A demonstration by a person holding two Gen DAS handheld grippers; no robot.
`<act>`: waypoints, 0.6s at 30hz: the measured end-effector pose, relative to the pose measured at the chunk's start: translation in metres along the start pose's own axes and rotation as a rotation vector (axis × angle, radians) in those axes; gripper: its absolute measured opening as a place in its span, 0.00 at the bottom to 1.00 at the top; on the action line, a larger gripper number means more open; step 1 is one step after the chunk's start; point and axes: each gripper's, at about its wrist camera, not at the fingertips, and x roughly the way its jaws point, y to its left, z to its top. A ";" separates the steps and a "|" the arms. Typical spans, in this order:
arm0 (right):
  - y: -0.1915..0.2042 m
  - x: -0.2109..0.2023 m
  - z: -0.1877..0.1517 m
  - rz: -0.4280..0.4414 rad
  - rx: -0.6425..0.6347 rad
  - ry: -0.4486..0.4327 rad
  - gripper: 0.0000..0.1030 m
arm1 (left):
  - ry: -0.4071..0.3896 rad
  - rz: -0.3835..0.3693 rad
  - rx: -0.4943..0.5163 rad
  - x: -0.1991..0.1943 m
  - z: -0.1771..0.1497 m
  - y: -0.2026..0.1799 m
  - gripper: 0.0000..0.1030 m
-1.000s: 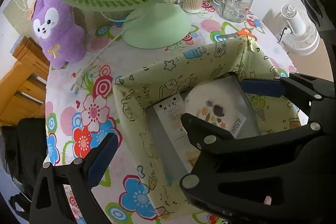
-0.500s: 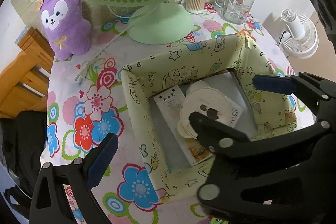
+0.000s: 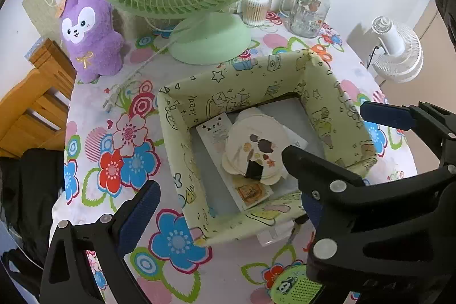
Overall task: Organize rigid objects
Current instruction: 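Lower the painted lid into the box and open the right gripper, then withdraw both grippers from the box back toward the remaining items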
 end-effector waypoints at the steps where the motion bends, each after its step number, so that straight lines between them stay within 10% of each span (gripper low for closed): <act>1: -0.001 -0.003 -0.002 -0.004 0.003 -0.003 0.95 | -0.003 -0.001 0.000 -0.002 -0.001 -0.001 0.98; 18: -0.011 -0.050 -0.029 0.000 0.027 -0.060 0.95 | -0.061 0.014 -0.005 -0.039 -0.020 -0.023 0.98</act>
